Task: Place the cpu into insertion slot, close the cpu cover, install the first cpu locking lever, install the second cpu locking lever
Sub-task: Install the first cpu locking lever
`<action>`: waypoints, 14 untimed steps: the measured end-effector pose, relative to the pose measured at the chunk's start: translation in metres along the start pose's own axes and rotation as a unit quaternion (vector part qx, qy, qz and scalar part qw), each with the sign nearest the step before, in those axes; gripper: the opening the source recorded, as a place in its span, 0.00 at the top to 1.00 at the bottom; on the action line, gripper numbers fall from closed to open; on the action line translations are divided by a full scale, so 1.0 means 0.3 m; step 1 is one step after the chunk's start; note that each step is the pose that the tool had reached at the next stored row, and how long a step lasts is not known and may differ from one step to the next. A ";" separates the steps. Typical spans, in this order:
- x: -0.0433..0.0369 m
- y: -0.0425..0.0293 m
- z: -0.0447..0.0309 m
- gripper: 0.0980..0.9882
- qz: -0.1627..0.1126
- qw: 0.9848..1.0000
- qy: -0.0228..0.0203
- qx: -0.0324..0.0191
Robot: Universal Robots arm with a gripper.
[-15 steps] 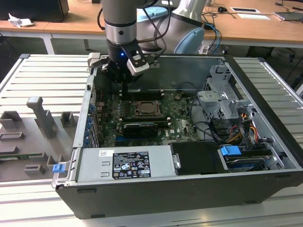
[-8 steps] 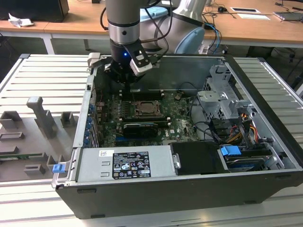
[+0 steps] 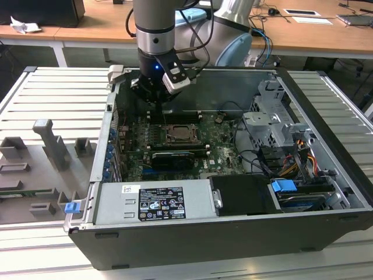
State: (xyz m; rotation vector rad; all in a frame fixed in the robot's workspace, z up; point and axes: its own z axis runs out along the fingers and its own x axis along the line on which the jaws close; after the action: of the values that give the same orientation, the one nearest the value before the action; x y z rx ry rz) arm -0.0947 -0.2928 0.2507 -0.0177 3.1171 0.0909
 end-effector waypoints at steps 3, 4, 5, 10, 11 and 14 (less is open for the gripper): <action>-0.003 0.000 0.000 0.99 0.000 1.000 0.000 0.000; -0.005 0.000 0.000 0.99 0.000 1.000 0.000 0.000; -0.005 0.000 0.000 0.99 0.000 1.000 0.000 0.000; -0.010 0.000 0.000 0.99 0.000 1.000 0.000 0.000; -0.012 0.000 0.000 0.99 0.000 1.000 0.000 0.000; -0.017 0.000 0.000 0.99 0.000 1.000 0.000 0.000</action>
State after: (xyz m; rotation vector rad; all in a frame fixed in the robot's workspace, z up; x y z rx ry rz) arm -0.0896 -0.2928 0.2507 -0.0178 3.1171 0.0909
